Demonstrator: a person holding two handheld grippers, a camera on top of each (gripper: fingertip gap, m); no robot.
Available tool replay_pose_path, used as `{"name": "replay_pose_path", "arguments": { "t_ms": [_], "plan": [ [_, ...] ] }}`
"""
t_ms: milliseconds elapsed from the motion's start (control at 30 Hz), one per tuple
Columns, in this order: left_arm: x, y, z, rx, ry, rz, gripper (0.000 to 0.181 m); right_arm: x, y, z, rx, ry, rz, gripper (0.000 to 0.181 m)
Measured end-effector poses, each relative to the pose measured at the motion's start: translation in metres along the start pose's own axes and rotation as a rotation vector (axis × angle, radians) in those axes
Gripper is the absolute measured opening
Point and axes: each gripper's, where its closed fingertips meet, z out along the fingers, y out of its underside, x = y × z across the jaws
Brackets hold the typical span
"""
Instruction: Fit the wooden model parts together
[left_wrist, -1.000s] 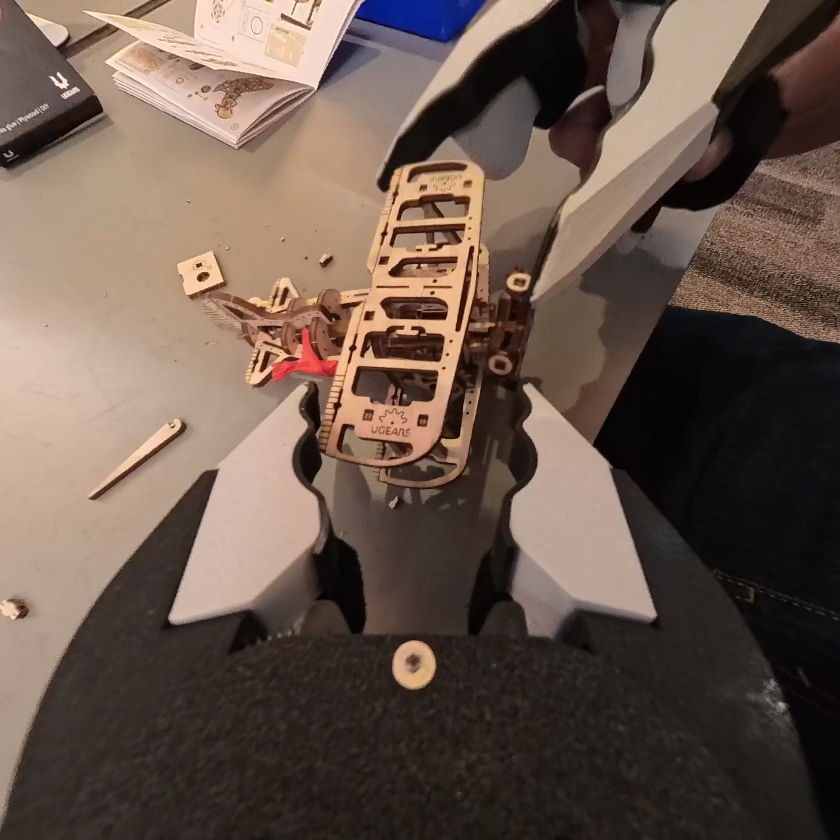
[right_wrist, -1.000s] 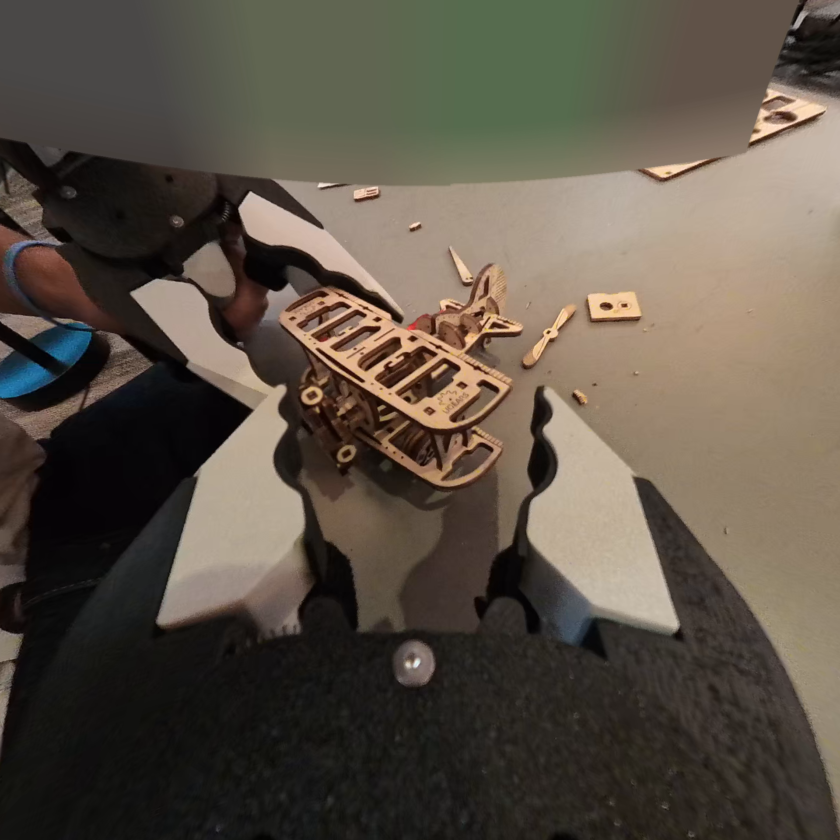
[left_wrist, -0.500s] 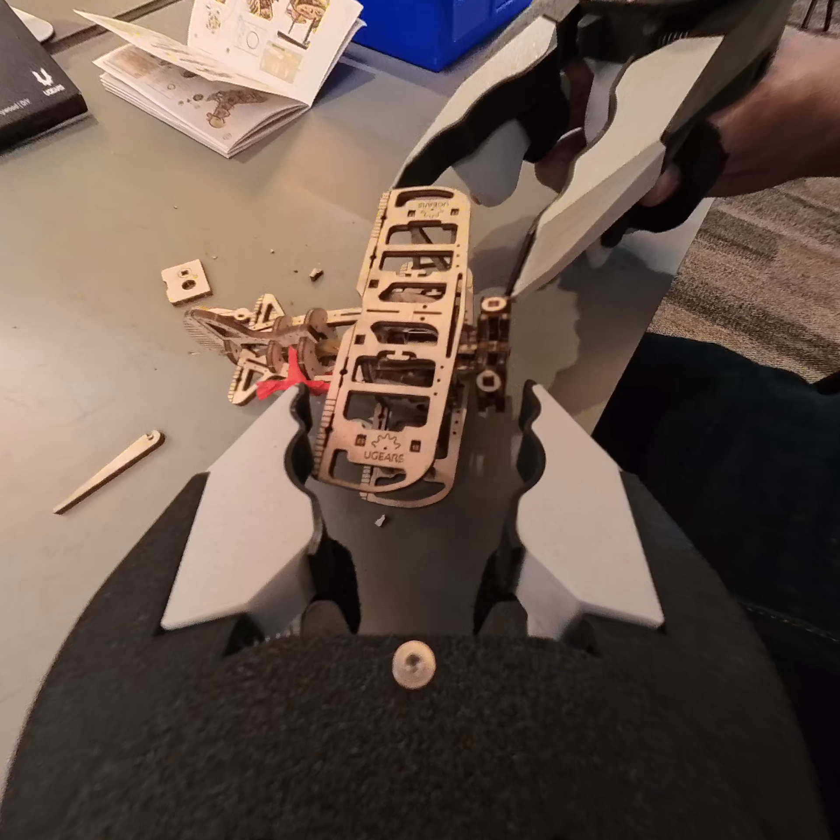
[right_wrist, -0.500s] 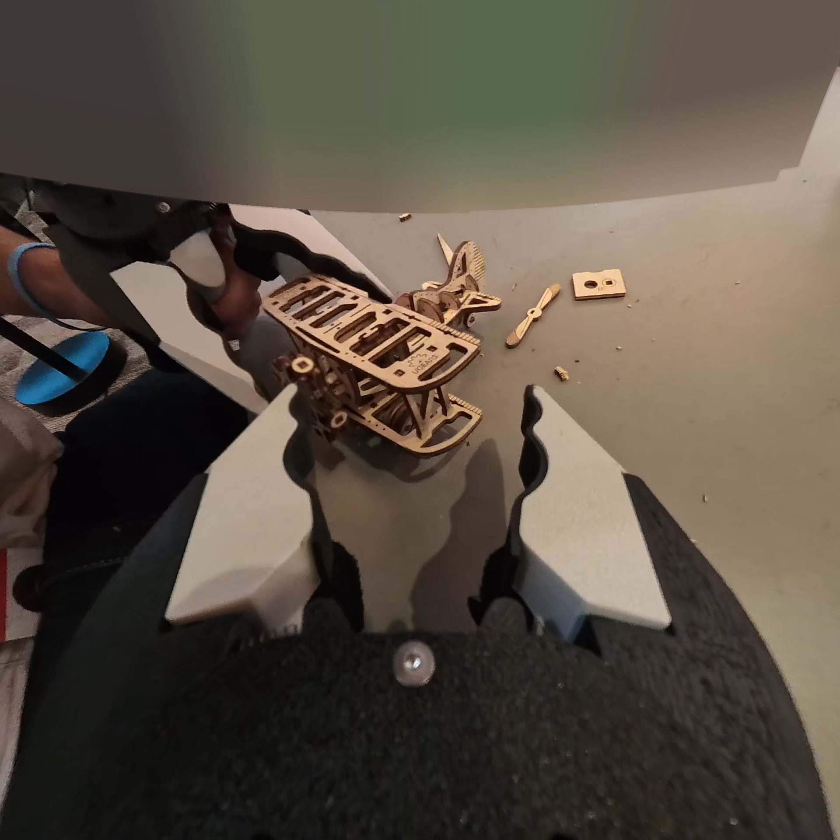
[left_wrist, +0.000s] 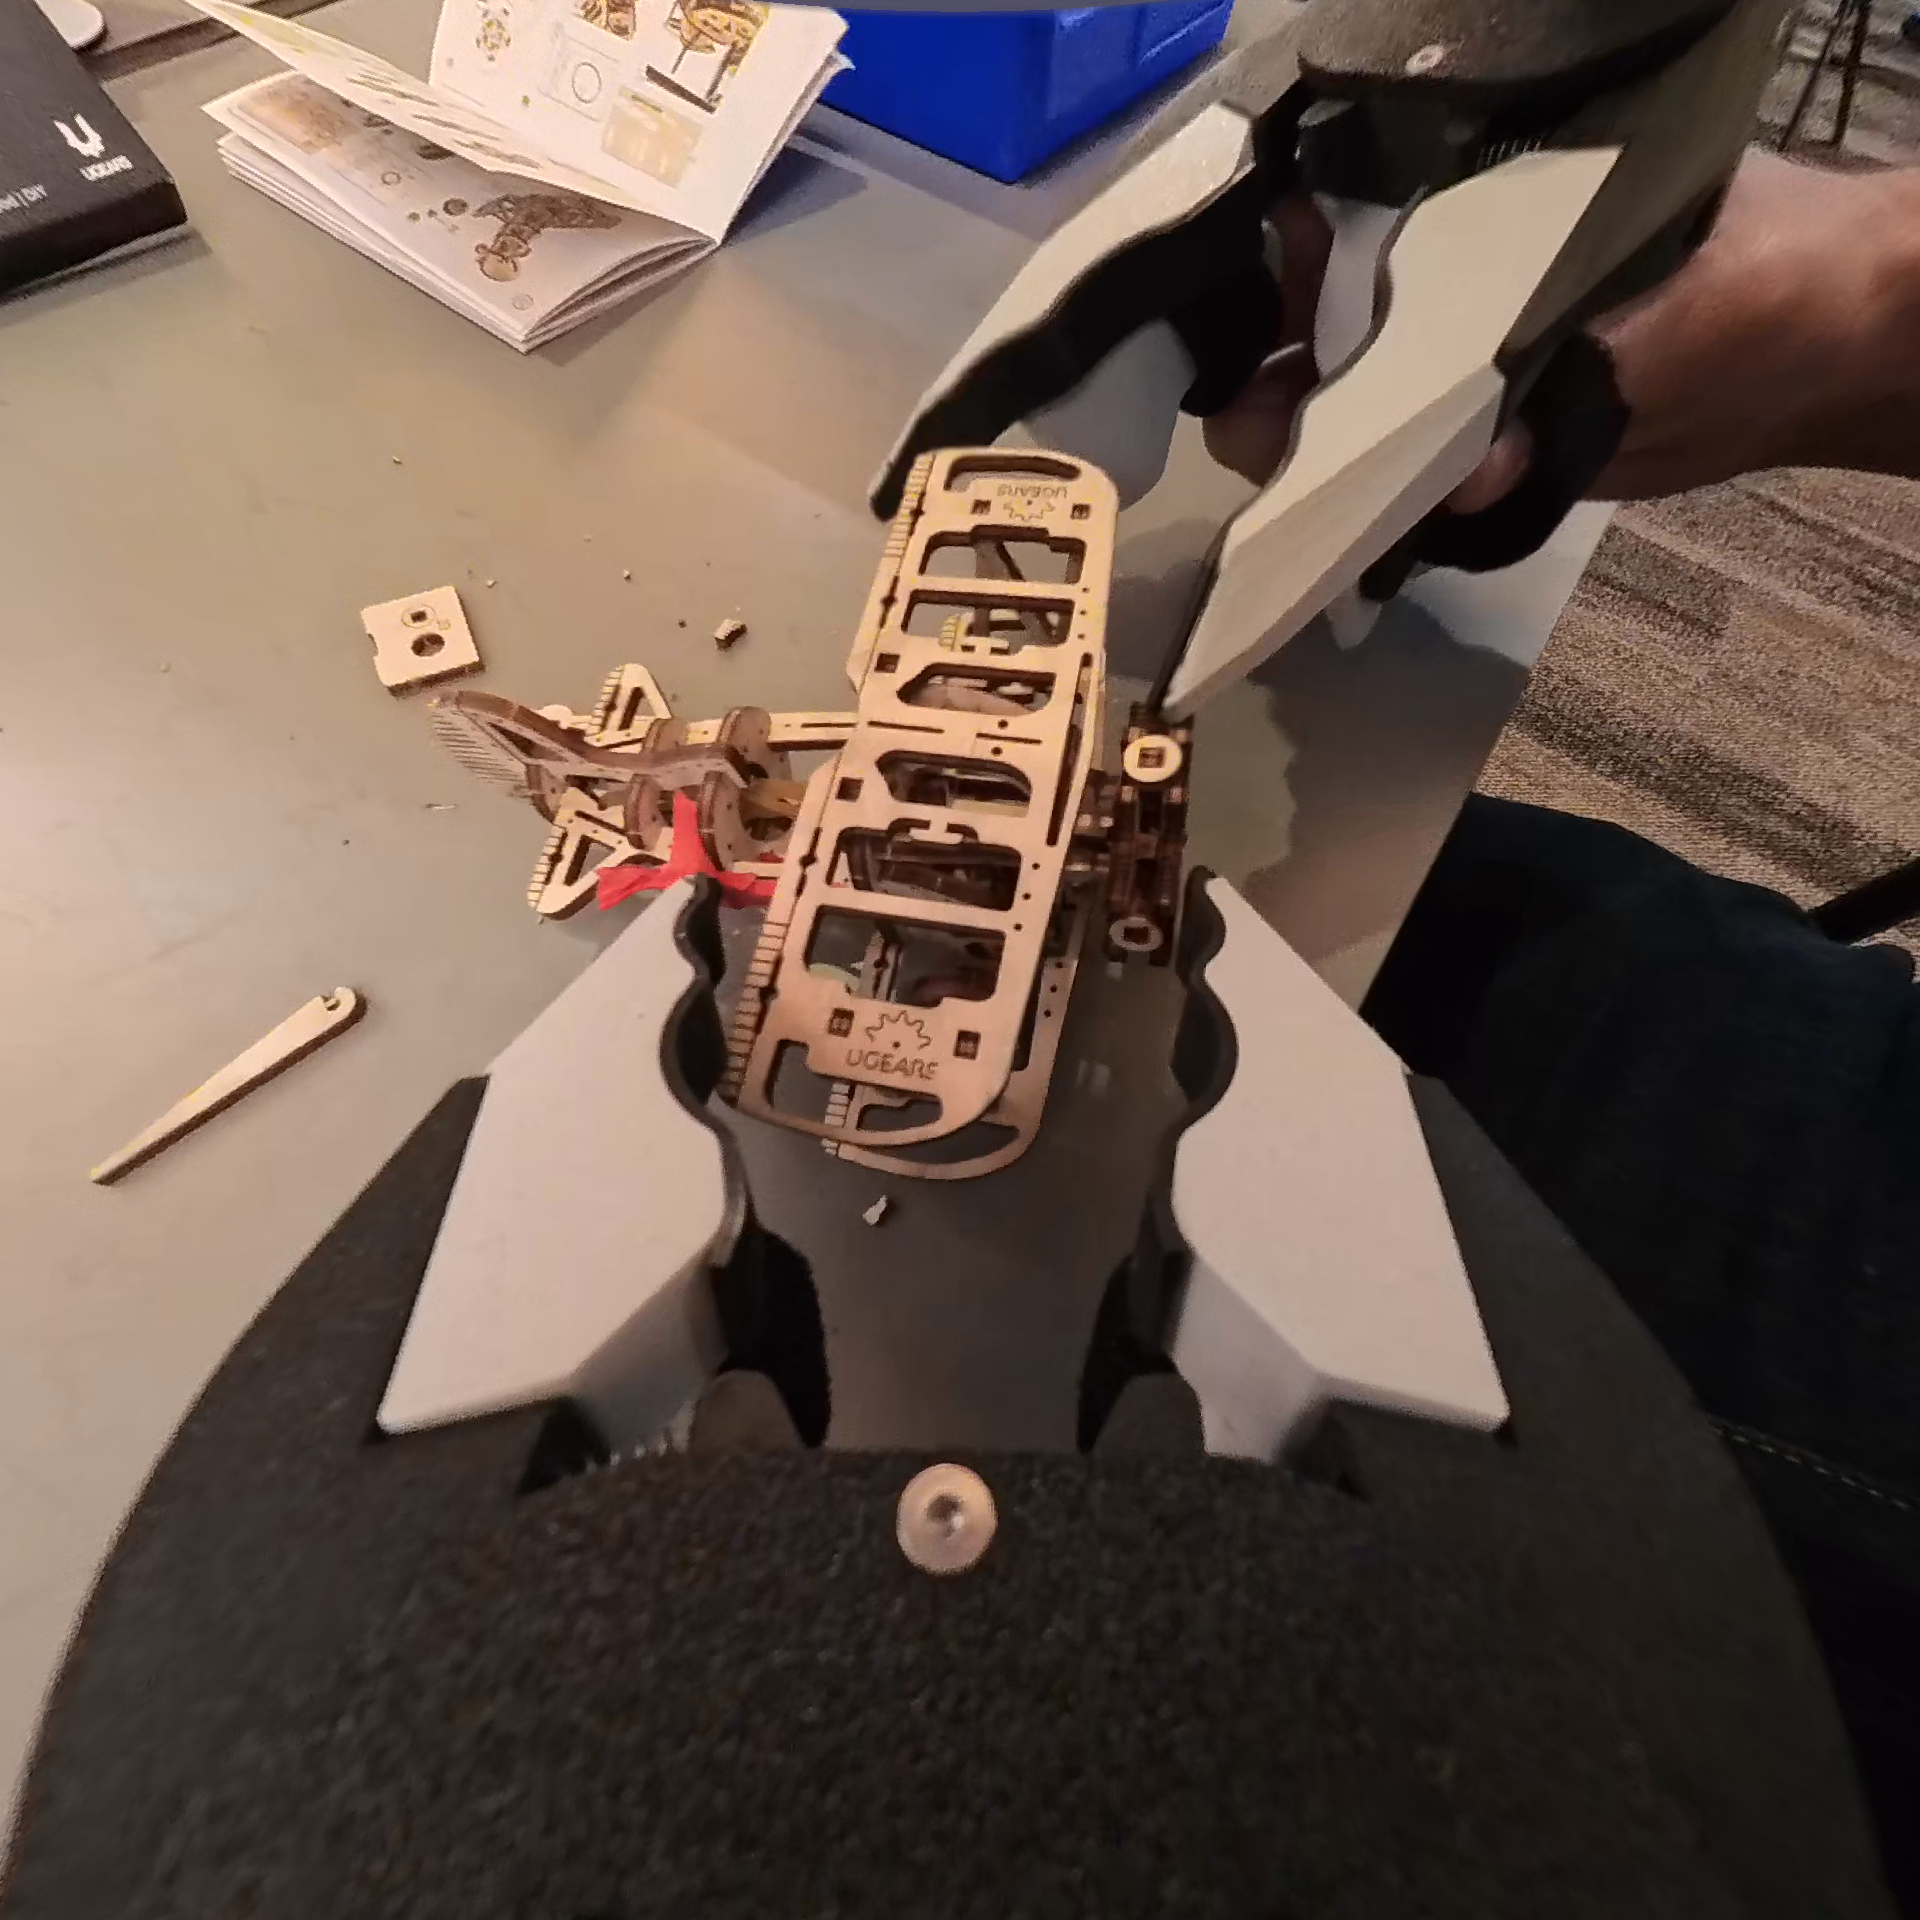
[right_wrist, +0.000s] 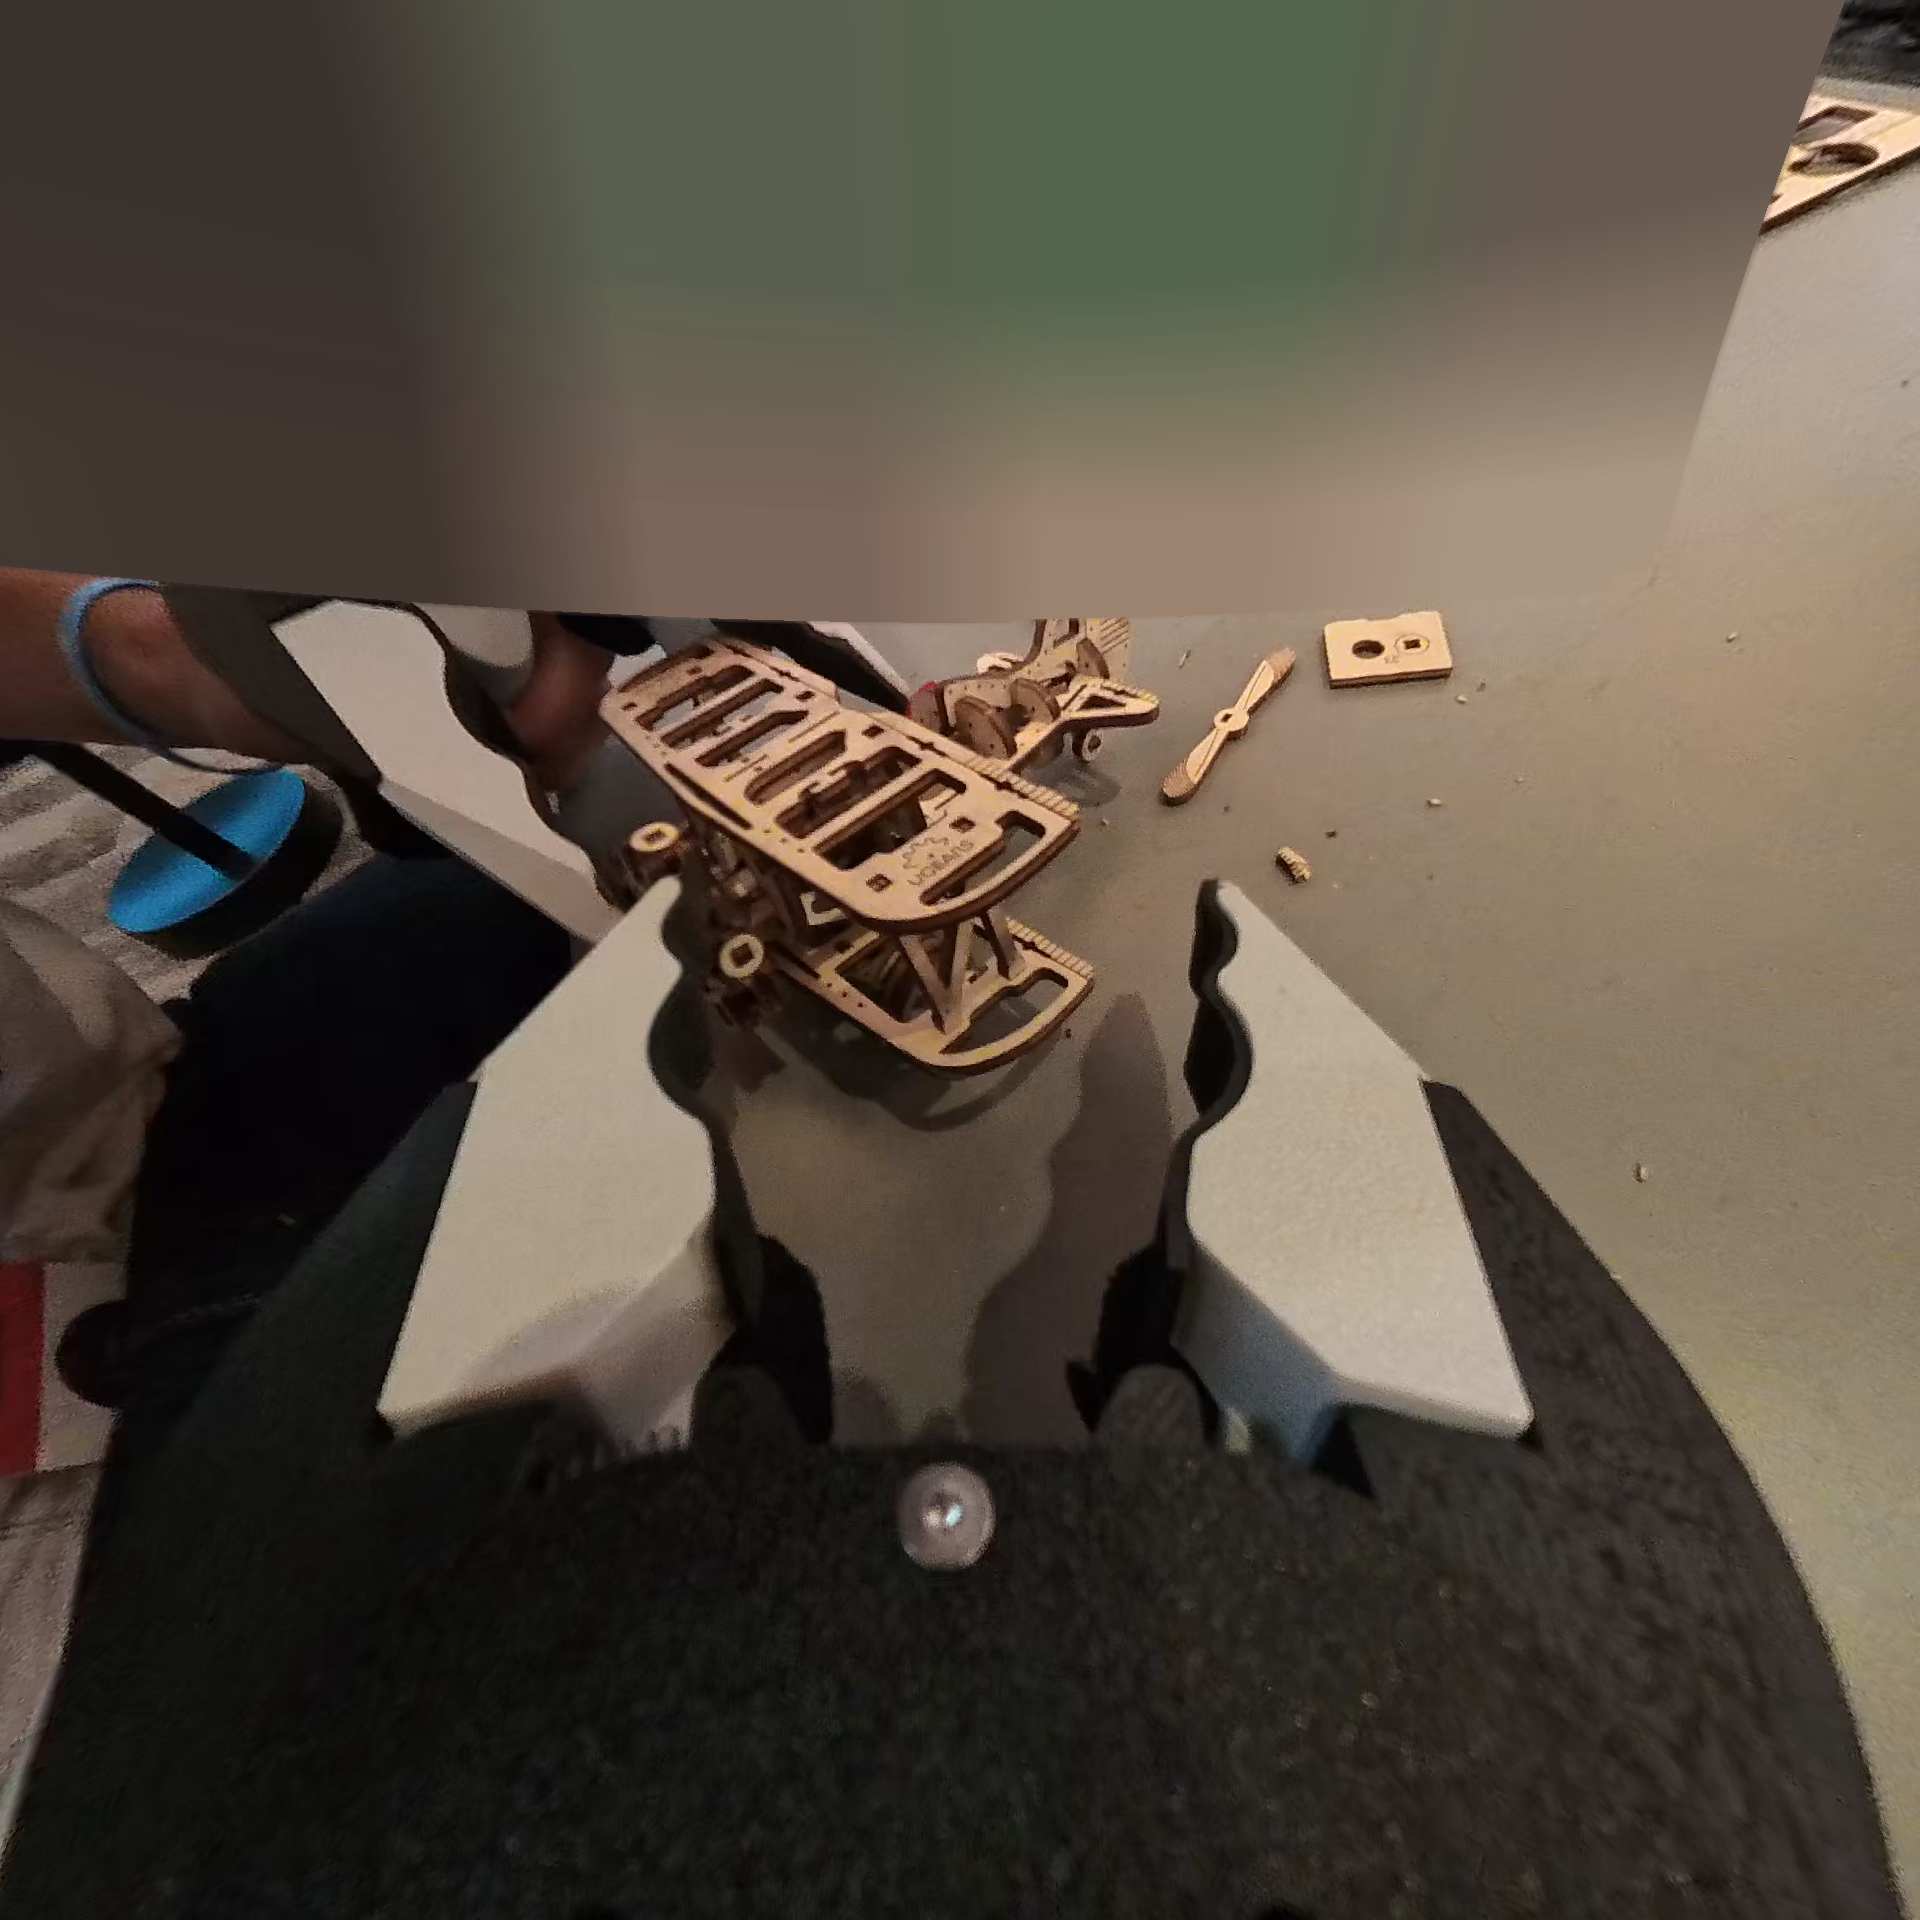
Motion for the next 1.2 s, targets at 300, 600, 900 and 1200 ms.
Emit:
{"name": "replay_pose_path", "arguments": {
  "t_ms": [300,600,900,1200],
  "plan": [
    [-0.001,-0.001,0.001,-0.001,0.001,0.009,0.083,-0.001,0.006,0.0,-0.02,-0.006,-0.007,0.091],
    [-0.001,0.001,0.001,-0.01,-0.004,0.043,0.083,-0.003,0.001,0.005,-0.013,-0.021,-0.023,0.088],
    [-0.001,0.002,0.0,-0.012,-0.004,0.041,0.083,-0.016,-0.007,-0.01,0.0,-0.087,-0.281,0.079],
    [-0.001,0.001,0.001,-0.009,-0.001,0.034,0.082,-0.06,-0.014,-0.018,-0.011,-0.262,-0.301,0.047]
  ]
}}
